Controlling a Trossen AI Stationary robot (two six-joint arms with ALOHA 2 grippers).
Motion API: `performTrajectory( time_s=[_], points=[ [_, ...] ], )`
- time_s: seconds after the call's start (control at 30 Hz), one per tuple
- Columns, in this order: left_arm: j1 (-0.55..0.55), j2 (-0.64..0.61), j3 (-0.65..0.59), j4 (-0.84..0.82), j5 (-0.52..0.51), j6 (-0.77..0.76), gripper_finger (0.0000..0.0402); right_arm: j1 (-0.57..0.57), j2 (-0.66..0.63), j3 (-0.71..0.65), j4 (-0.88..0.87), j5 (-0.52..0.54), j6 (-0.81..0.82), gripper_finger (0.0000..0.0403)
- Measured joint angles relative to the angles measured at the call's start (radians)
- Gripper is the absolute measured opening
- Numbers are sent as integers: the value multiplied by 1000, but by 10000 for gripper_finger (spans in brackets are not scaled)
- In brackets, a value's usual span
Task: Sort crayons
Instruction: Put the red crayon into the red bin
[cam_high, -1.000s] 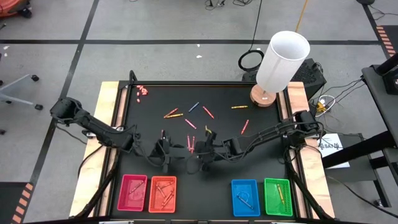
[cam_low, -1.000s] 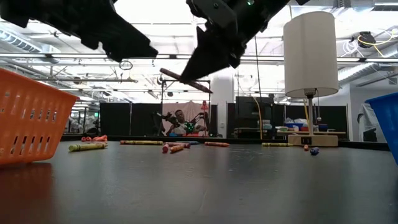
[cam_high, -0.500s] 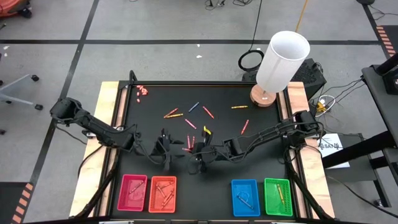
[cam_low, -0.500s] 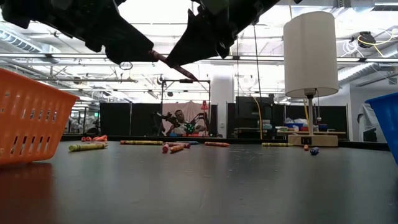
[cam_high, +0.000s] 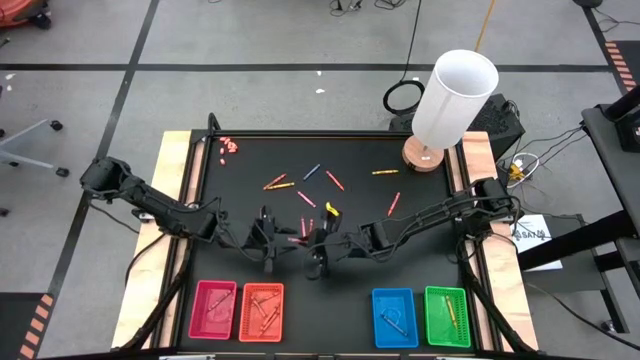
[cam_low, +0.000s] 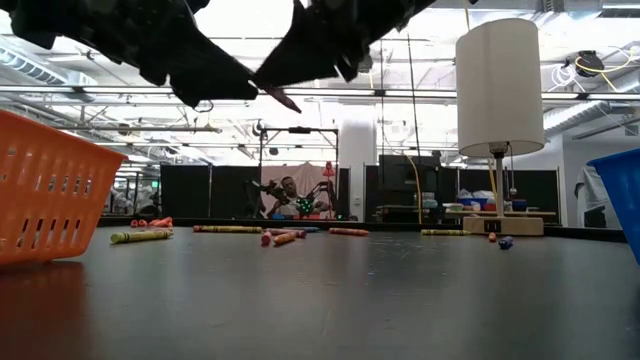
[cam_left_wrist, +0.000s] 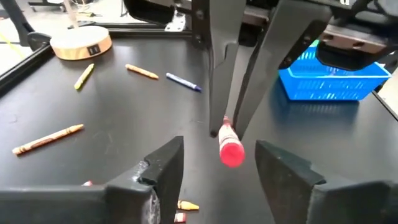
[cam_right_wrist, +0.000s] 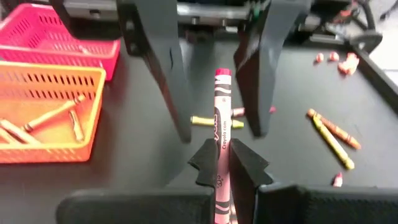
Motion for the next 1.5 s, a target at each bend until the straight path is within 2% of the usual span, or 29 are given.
performTrajectory(
  time_s=[0.43, 0.87, 1.37, 1.5],
  points=[
    [-2, 0, 0, 58, 25, 20, 147, 0, 0, 0, 17, 0, -22, 7],
    [-3, 0, -1, 58, 34, 21, 63, 0, 0, 0, 13, -1, -23, 7],
    [-3, 0, -1, 53, 32, 19, 14, 0, 0, 0, 2, 0, -24, 7],
    [-3, 0, -1, 54, 31, 20, 12, 0, 0, 0, 6, 1, -19, 28]
  ],
)
